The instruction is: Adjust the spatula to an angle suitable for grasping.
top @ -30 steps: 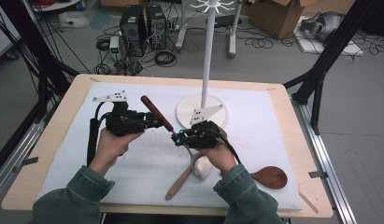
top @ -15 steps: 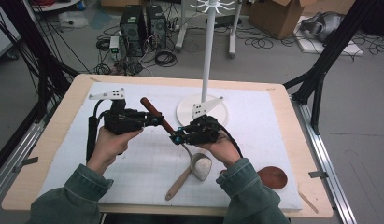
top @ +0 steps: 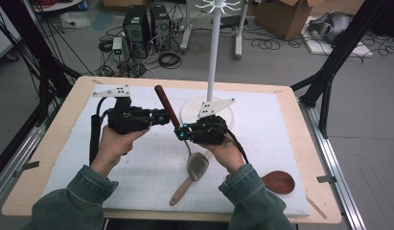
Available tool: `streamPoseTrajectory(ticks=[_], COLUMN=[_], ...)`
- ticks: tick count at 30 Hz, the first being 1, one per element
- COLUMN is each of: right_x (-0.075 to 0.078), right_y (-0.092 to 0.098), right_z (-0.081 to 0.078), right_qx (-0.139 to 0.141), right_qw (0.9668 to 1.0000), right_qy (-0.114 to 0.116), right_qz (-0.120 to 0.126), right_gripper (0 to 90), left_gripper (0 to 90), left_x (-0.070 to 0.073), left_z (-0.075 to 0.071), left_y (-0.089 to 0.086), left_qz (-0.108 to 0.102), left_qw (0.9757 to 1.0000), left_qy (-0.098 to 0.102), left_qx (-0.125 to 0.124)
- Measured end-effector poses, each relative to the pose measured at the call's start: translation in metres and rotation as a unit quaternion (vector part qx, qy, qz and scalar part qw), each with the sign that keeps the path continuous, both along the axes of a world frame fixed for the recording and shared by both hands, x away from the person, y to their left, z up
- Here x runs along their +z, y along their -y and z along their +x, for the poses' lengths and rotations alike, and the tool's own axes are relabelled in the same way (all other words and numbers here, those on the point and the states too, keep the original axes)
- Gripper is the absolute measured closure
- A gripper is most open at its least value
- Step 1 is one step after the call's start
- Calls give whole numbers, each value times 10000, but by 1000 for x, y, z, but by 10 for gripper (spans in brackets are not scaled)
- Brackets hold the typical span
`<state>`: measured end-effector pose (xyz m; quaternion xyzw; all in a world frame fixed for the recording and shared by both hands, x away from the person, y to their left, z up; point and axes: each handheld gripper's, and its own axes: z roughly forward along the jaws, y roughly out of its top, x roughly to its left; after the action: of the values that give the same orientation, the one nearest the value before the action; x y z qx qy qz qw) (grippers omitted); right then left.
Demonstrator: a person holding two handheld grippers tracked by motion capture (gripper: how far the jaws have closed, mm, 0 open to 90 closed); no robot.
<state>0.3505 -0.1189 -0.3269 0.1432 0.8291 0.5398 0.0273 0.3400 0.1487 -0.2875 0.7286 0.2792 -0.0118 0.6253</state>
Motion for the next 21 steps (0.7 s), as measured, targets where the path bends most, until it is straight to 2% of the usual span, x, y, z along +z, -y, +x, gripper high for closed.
streamPoseTrajectory(ticks=[6,9,11,12,14,16,19,21], right_x=[6,9,10,11,11,12,14,14], right_y=[-4,-5,-5,-5,-4,-2,-2,-2], right_z=[-2,-3,-3,-3,-1,0,4,7], right_qx=[-240,-226,-210,-206,-103,36,184,326], right_qw=[9996,9996,9995,9995,9995,9986,9982,9971], right_qy=[20,3,46,-6,-48,-107,-124,-257], right_qz=[113,192,218,222,305,522,556,633], right_gripper=[843,842,840,837,825,792,788,795], left_gripper=[675,711,720,725,728,729,729,729], left_x=[15,21,22,22,23,24,27,28], left_z=[3,4,5,6,6,7,9,9], left_y=[7,7,7,7,7,7,6,6], left_qz=[130,190,114,96,118,148,160,162], left_qw=[9997,9994,9996,9997,9995,9993,9991,9989], left_qy=[163,259,243,232,266,285,307,321], left_qx=[100,95,24,-13,-83,-164,-246,-302])
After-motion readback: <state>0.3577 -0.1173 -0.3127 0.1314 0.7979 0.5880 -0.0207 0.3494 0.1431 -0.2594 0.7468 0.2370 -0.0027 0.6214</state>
